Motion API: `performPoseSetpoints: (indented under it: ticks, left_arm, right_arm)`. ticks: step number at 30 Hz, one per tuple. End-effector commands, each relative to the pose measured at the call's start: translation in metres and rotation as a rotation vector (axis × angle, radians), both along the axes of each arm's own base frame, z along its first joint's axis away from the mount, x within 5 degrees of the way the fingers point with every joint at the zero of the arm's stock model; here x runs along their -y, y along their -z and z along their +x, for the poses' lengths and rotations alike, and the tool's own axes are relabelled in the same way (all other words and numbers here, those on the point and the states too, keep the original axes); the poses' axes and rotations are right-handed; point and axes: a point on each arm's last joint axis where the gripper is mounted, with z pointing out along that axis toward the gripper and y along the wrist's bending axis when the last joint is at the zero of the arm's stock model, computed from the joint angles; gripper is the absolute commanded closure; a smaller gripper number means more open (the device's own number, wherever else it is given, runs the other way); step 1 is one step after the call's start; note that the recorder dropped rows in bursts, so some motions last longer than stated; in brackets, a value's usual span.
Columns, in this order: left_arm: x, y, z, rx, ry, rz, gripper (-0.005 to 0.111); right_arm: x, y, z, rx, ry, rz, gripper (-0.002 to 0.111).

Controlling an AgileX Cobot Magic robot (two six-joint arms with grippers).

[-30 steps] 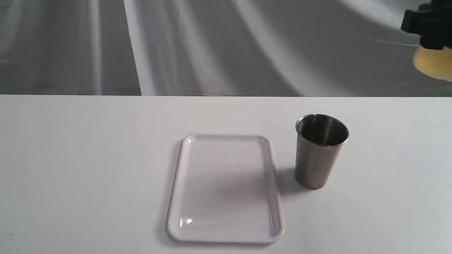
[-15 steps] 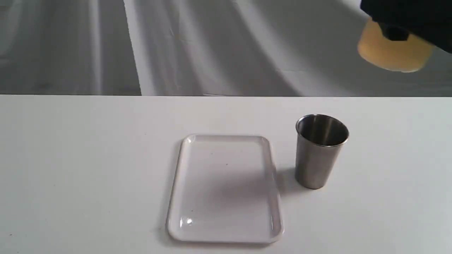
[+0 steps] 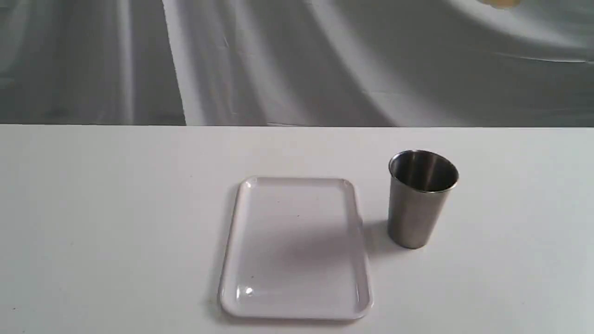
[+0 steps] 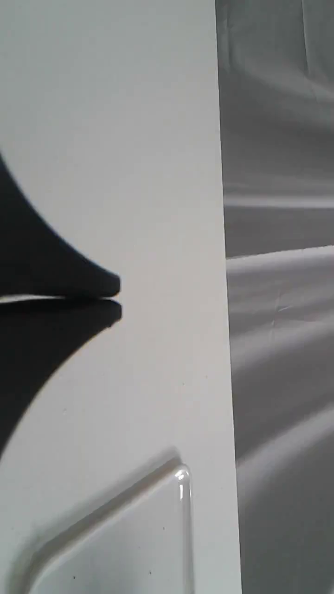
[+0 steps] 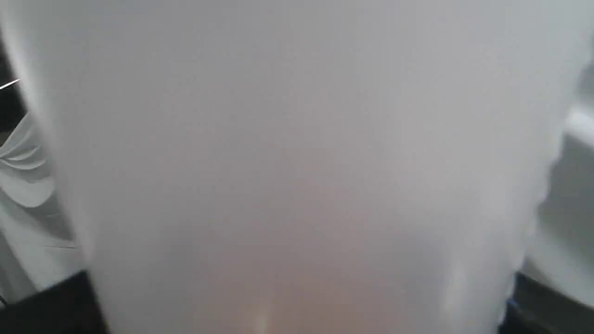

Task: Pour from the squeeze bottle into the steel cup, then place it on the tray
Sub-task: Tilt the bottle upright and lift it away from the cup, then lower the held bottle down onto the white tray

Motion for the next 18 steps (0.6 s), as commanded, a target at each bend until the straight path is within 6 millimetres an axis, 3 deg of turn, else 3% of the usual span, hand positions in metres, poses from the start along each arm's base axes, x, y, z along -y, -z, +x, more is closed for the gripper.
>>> performPoseSetpoints:
  ticks: [1, 18]
  left_arm:
    - [0.0004, 0.0007, 0.0001, 0.006, 0.005, -0.006, 0.107]
    - [0.0004, 0.0007, 0.0001, 0.006, 0.005, -0.006, 0.107]
  right_arm:
    - [0.0024, -0.0037, 0.0005, 0.022, 0.012, 0.005, 0.108]
    - [0.0011, 0.0013, 0.0014, -0.02, 0.018, -0.051, 0.108]
